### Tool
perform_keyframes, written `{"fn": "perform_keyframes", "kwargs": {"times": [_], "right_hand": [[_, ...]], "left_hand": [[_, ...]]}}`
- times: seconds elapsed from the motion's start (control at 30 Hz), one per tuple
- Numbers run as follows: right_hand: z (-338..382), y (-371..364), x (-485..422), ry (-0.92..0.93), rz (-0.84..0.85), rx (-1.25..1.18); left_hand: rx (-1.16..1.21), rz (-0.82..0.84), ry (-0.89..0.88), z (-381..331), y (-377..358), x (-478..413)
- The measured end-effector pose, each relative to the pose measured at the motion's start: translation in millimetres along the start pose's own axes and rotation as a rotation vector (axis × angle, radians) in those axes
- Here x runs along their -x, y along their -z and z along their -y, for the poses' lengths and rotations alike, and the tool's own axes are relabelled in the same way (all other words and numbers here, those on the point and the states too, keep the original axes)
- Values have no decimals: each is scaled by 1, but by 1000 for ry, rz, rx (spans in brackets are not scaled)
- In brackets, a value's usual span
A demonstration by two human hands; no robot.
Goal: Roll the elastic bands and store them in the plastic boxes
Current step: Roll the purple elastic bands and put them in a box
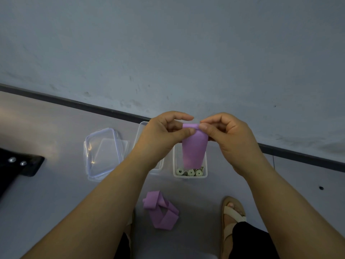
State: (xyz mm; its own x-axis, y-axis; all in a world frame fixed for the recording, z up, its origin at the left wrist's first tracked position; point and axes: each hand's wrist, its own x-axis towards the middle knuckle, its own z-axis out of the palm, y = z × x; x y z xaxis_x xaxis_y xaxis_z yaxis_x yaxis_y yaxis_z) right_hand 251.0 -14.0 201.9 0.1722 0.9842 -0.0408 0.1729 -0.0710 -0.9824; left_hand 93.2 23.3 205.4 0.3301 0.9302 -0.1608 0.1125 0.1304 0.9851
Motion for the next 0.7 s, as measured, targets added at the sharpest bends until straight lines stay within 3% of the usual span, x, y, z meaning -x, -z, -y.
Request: {"fn": "perform_keyframes", "kwargs": {"times": [0.7], "right_hand": [[-1, -1, 0, -59, 51, 63]], "left_hand": [[-62, -13, -72, -2, 1, 1]]}}
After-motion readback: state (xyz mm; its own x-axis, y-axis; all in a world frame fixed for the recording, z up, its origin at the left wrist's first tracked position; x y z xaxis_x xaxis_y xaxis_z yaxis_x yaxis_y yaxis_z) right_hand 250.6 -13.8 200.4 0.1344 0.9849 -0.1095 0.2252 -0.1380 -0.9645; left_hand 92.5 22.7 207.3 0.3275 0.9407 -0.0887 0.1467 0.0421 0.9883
